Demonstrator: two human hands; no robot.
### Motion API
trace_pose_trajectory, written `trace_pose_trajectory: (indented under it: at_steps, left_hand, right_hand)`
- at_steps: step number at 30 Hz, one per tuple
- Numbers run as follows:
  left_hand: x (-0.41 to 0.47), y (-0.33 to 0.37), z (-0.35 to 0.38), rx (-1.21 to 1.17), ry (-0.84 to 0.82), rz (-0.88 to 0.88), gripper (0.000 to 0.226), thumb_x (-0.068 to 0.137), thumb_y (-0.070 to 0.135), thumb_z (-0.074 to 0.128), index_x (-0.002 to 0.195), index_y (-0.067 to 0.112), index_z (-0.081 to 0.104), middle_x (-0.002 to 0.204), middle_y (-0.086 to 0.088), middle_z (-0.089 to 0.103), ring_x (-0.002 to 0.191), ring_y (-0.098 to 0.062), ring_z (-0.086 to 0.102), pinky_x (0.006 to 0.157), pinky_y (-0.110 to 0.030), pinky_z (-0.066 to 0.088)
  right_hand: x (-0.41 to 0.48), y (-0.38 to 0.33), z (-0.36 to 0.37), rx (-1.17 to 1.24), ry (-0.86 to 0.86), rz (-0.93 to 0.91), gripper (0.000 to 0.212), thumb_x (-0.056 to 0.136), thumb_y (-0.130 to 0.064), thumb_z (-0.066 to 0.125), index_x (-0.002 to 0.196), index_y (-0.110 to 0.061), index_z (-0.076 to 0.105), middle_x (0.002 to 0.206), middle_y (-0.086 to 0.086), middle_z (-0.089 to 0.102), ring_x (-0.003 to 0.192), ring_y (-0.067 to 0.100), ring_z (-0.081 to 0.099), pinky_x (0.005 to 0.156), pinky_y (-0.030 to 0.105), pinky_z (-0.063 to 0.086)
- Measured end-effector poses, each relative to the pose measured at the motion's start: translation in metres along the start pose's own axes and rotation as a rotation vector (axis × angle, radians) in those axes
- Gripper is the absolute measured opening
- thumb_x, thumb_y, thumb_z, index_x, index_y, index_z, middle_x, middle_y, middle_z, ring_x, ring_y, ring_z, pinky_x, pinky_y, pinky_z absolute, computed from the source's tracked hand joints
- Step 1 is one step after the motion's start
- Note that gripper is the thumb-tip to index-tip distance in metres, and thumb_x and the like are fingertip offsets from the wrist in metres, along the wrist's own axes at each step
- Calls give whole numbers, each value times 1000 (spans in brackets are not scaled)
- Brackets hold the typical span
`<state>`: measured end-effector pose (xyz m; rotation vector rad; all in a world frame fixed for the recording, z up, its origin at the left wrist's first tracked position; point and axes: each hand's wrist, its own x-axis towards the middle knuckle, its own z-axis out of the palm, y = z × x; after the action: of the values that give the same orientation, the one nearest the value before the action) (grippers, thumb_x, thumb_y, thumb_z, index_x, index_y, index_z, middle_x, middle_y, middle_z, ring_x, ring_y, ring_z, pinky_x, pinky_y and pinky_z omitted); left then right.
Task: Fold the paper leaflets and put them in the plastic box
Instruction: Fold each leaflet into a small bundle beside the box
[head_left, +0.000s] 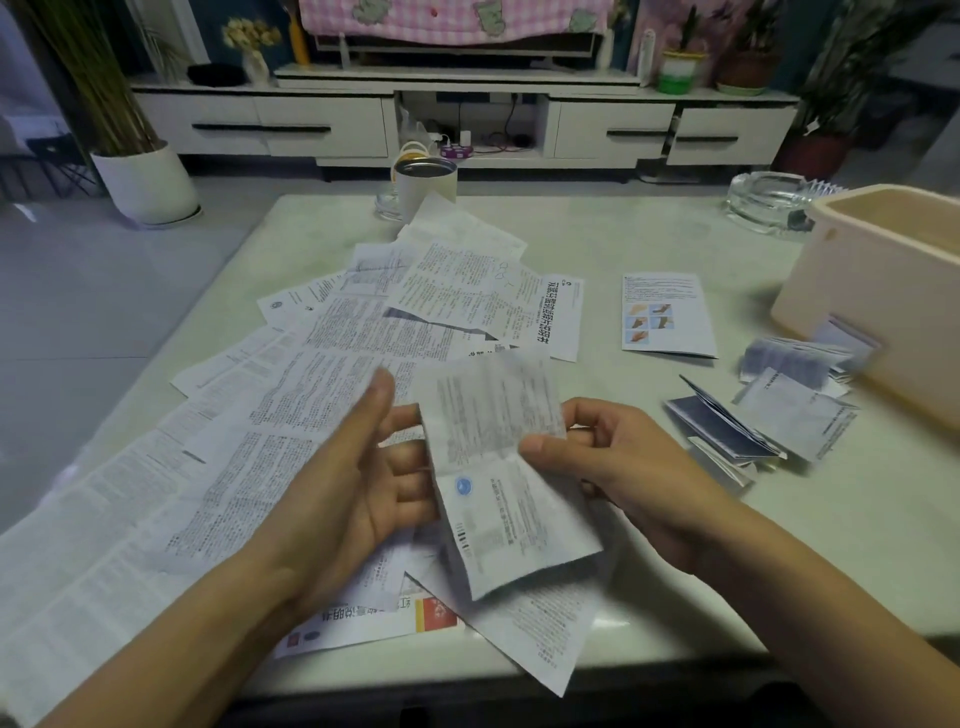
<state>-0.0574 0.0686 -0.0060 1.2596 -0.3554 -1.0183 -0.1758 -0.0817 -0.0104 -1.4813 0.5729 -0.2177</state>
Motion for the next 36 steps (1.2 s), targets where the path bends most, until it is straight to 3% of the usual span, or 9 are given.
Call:
trace_pose_trajectory:
  at_steps: [7, 10, 13, 16, 19, 22, 27, 31, 36]
  left_hand:
    - [-4, -15, 3, 346, 110, 112, 19, 88, 12, 56, 103, 14, 66, 87, -7, 75, 82, -20, 72, 72, -32, 59]
    - [-3, -12, 1, 340, 124, 104, 19, 90, 6, 52, 99, 14, 67, 85, -9, 75, 79, -22, 72, 68, -30, 59]
    - [0, -10, -1, 259, 138, 64, 36, 89, -6, 39, 82, 9, 72, 85, -14, 73, 76, -27, 71, 66, -35, 58]
    - [0, -6, 0, 116, 132, 16, 38, 89, 5, 38, 65, 6, 67, 75, -16, 70, 65, -27, 68, 56, -31, 55]
    - [-2, -10, 0, 227, 95, 37, 22, 87, 27, 55, 79, 8, 61, 71, -12, 70, 62, -23, 67, 57, -30, 51]
    - [-2, -14, -1, 379, 76, 62, 15, 78, 17, 67, 91, 12, 66, 75, -12, 73, 65, -22, 68, 56, -28, 52]
    - [0, -15, -4, 449, 150, 128, 9, 84, 15, 63, 87, 15, 72, 76, -7, 74, 68, -20, 70, 61, -26, 54]
    - [2, -15, -2, 435, 222, 192, 16, 82, 29, 64, 83, 14, 70, 64, -11, 70, 53, -24, 63, 55, -32, 53]
    - [2, -22, 2, 394, 252, 208, 12, 80, 25, 67, 77, 13, 69, 61, -15, 66, 52, -31, 60, 59, -42, 52]
  right_hand:
    - [-1, 2, 6, -25, -16, 18, 17, 86, -8, 63, 103, -3, 62, 81, 8, 73, 67, 15, 67, 55, 23, 49]
    - [-1, 2, 4, -19, -71, 22, 23, 89, 0, 54, 105, -13, 64, 81, 3, 73, 61, 11, 64, 56, 23, 46]
    - [-3, -1, 3, -42, -82, -23, 33, 85, 11, 49, 83, -15, 69, 69, 0, 65, 54, 7, 55, 51, 18, 41]
    - [-5, -2, 4, -66, -102, -79, 40, 81, 19, 44, 60, -7, 65, 71, 3, 70, 64, 10, 63, 55, 15, 45]
    - [-5, 0, 8, -130, -109, -164, 42, 80, 21, 45, 54, -5, 64, 84, 10, 72, 76, 12, 67, 63, 16, 47]
    - [-6, 1, 10, -165, -113, -207, 39, 82, 19, 46, 60, -5, 67, 83, 4, 71, 78, 11, 66, 65, 16, 47]
    - [-2, 4, 10, -64, 56, -181, 26, 95, -10, 48, 107, -27, 63, 77, 11, 60, 64, 12, 54, 57, 17, 45]
    - [-4, -1, 12, 145, -85, -102, 28, 84, -31, 50, 90, -9, 68, 72, 2, 67, 58, 13, 56, 54, 18, 48]
    - [-7, 9, 20, -182, -64, -233, 15, 78, -30, 72, 86, -18, 69, 78, -5, 66, 73, 10, 57, 66, 19, 48]
